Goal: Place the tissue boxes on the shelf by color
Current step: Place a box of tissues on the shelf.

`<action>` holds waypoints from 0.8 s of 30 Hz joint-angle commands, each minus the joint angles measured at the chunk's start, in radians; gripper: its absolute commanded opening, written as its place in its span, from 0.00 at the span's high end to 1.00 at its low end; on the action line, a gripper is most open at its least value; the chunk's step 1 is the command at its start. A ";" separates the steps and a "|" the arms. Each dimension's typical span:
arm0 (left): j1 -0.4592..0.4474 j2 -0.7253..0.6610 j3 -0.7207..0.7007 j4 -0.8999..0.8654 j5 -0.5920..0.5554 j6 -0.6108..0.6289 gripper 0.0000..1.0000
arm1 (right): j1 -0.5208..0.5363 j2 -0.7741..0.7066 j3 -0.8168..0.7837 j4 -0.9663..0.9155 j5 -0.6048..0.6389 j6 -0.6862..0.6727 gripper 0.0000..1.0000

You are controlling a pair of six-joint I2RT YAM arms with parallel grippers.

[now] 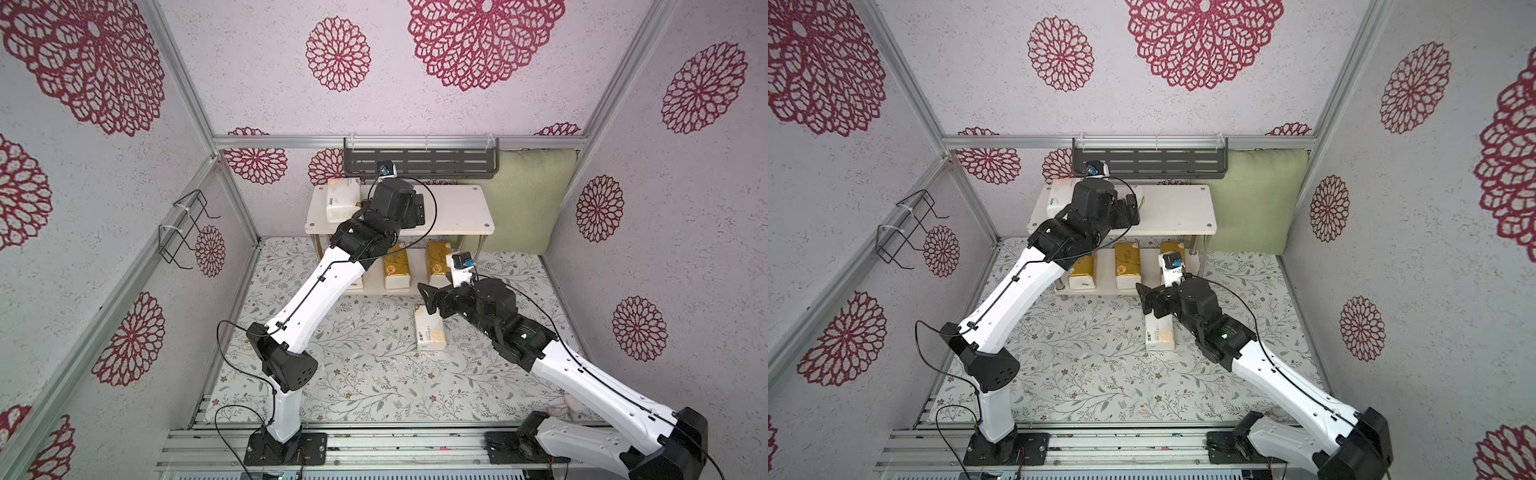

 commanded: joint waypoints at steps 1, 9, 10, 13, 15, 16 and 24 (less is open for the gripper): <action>0.017 -0.018 0.002 0.029 0.006 -0.011 0.03 | 0.001 -0.017 0.035 0.153 0.030 -0.083 0.12; 0.032 -0.006 -0.002 0.029 0.051 -0.046 0.03 | -0.002 0.070 0.099 0.298 0.015 -0.180 0.13; 0.032 -0.007 -0.004 0.030 0.053 -0.048 0.03 | -0.003 0.076 0.103 0.315 0.011 -0.187 0.13; 0.032 -0.011 -0.009 0.029 0.055 -0.049 0.03 | -0.031 0.111 0.134 0.338 -0.012 -0.191 0.13; 0.032 -0.016 -0.014 0.030 0.056 -0.050 0.03 | -0.047 0.148 0.171 0.340 -0.026 -0.197 0.13; 0.033 -0.017 -0.016 0.031 0.056 -0.049 0.03 | -0.052 0.163 0.185 0.343 -0.032 -0.200 0.13; 0.033 -0.012 -0.019 0.029 0.065 -0.062 0.03 | -0.088 0.302 0.335 0.314 -0.042 -0.203 0.13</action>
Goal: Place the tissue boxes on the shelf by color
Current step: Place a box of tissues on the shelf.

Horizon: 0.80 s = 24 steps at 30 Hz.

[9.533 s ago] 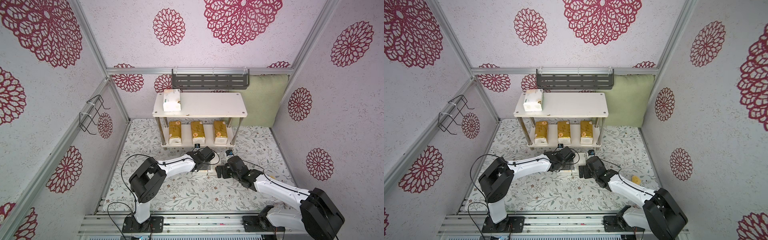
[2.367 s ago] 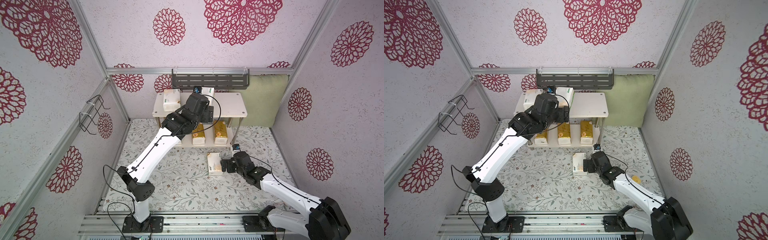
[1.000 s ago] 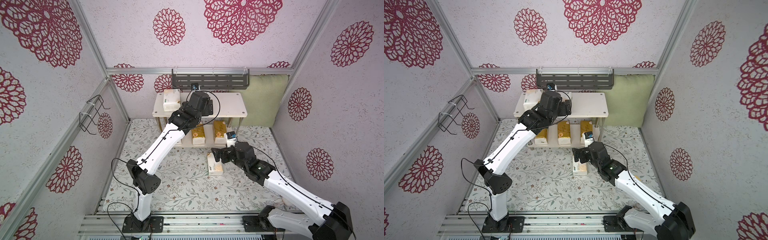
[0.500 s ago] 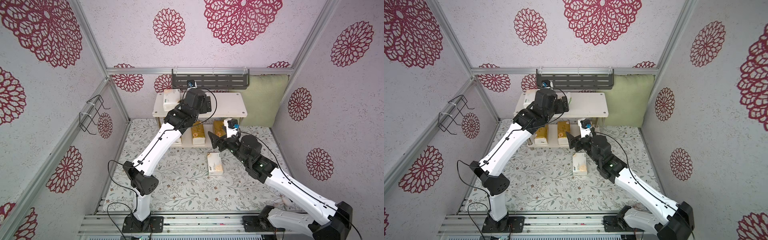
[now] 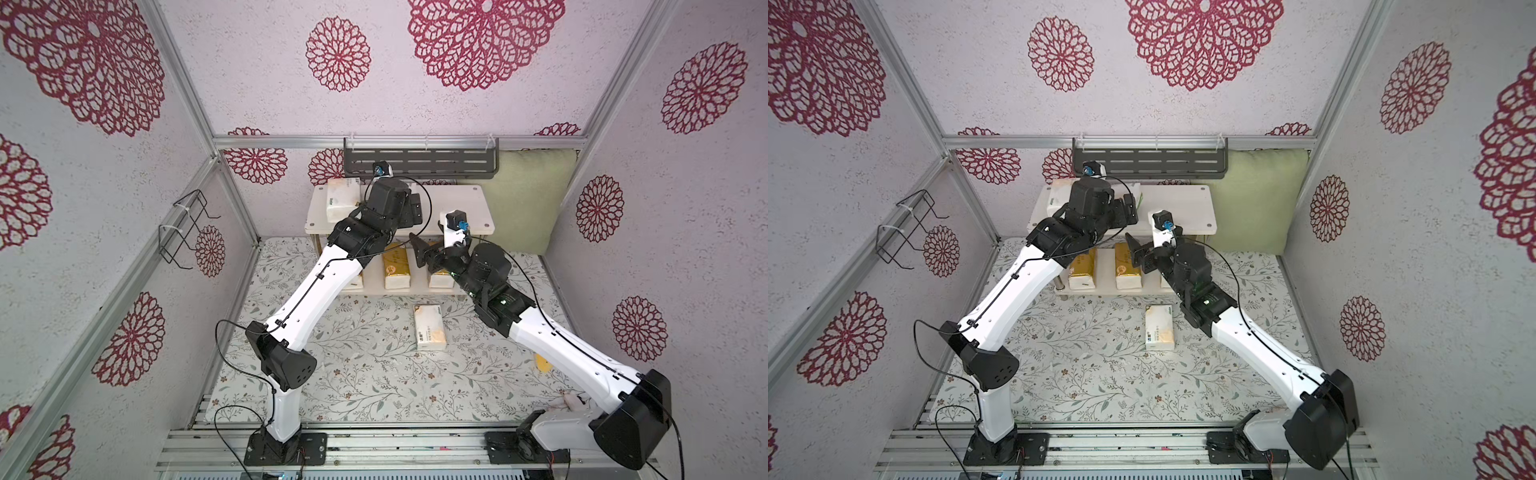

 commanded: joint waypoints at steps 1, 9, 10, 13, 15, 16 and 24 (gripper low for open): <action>0.007 -0.012 -0.003 0.029 0.010 -0.013 0.03 | -0.011 0.040 0.078 0.016 -0.001 -0.031 0.13; 0.006 -0.009 -0.005 0.029 0.025 -0.017 0.03 | -0.028 0.123 0.148 0.024 0.016 -0.019 0.13; 0.006 -0.009 -0.004 0.027 0.028 -0.017 0.03 | -0.029 0.132 0.155 0.023 0.024 -0.020 0.13; 0.007 -0.011 -0.003 0.029 0.037 -0.012 0.03 | -0.033 0.146 0.152 0.035 0.031 -0.011 0.13; 0.007 -0.009 0.000 0.028 0.040 -0.007 0.03 | -0.035 0.150 0.149 0.037 0.027 -0.005 0.14; 0.007 -0.008 0.002 0.029 0.042 -0.005 0.03 | -0.035 0.154 0.151 0.035 0.029 -0.003 0.14; 0.007 -0.004 0.013 0.025 0.053 -0.003 0.03 | -0.052 0.184 0.176 0.002 0.044 0.022 0.17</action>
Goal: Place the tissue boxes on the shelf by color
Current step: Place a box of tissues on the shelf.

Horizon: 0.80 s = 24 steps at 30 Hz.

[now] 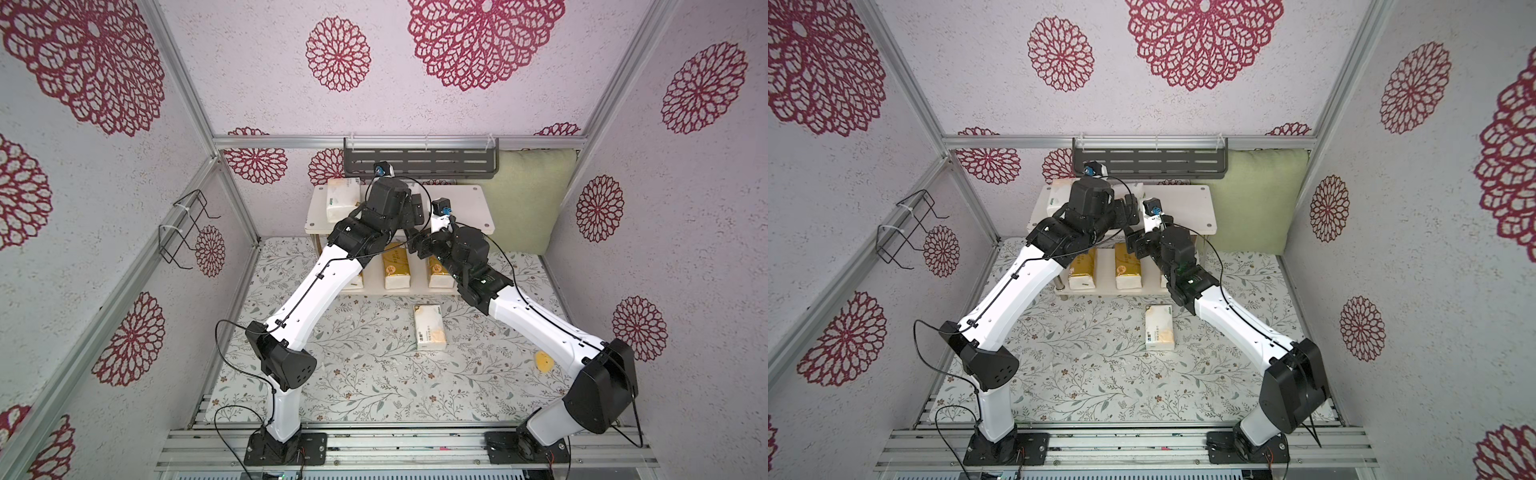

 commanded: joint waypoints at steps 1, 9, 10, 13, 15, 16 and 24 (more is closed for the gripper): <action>0.006 -0.004 0.013 0.023 0.016 0.008 0.03 | -0.019 0.007 0.046 0.006 0.030 0.023 0.18; 0.007 -0.016 0.001 0.024 0.013 0.012 0.03 | -0.039 0.037 0.080 -0.018 0.020 0.064 0.19; 0.006 -0.016 0.001 0.023 0.013 0.013 0.03 | -0.039 0.043 0.088 -0.024 0.019 0.065 0.20; 0.007 -0.017 0.004 0.035 0.012 0.022 0.03 | -0.039 0.059 0.105 -0.045 0.019 0.068 0.20; 0.009 -0.014 0.022 0.034 0.006 0.032 0.03 | -0.038 0.062 0.102 -0.042 0.017 0.074 0.20; 0.013 -0.010 0.033 0.030 0.003 0.034 0.03 | -0.039 0.064 0.101 -0.043 0.016 0.078 0.20; 0.027 -0.013 0.035 0.043 0.033 0.048 0.03 | -0.038 0.055 0.090 -0.039 0.003 0.087 0.21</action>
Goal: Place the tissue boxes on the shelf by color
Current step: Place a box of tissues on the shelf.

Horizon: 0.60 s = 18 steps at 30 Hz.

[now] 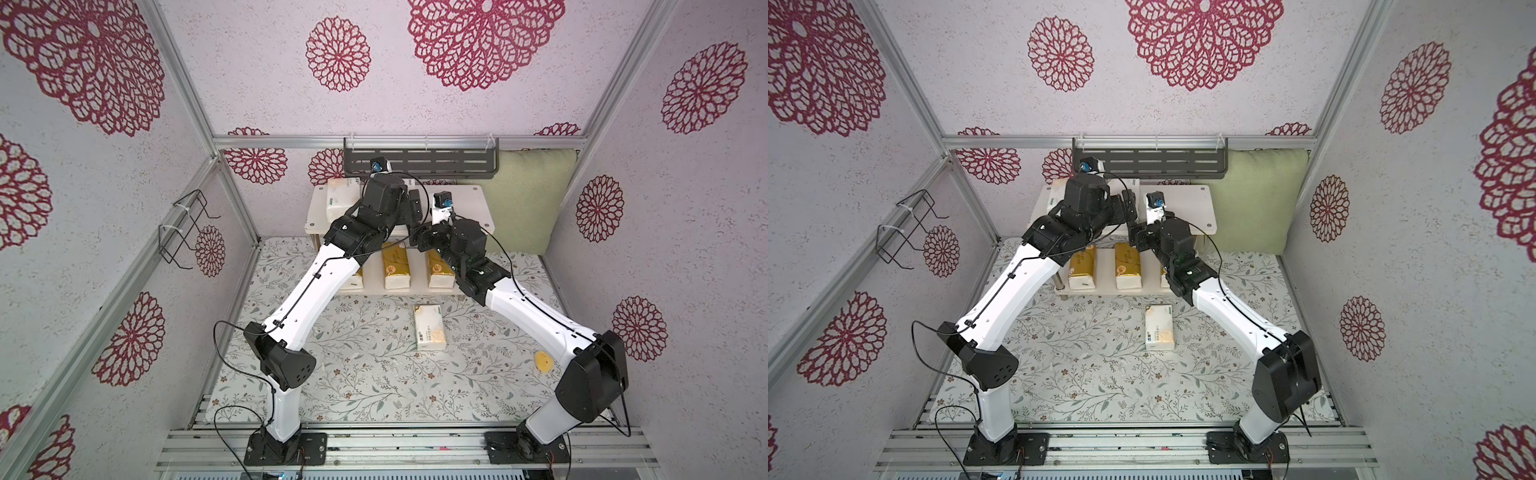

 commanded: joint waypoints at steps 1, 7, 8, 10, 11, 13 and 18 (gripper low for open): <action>0.012 -0.012 0.014 0.031 0.024 0.022 0.03 | -0.007 -0.005 0.011 0.008 0.004 0.032 0.21; 0.013 -0.027 0.008 0.034 0.028 0.016 0.03 | -0.003 -0.029 -0.004 0.009 0.000 0.027 0.20; 0.012 -0.035 0.000 0.036 0.025 0.016 0.03 | -0.001 -0.039 -0.009 0.014 0.001 0.027 0.20; 0.014 -0.053 -0.015 0.038 0.020 0.016 0.03 | -0.002 -0.059 -0.015 0.015 0.000 0.026 0.20; 0.013 -0.065 -0.021 0.035 0.017 0.014 0.03 | -0.002 -0.068 -0.015 0.011 0.000 0.025 0.19; 0.011 -0.089 -0.041 0.037 0.014 0.014 0.03 | -0.002 -0.088 -0.014 0.002 -0.001 0.016 0.19; 0.012 -0.156 -0.099 0.047 0.027 0.022 0.03 | -0.002 -0.130 -0.010 -0.036 -0.002 0.000 0.18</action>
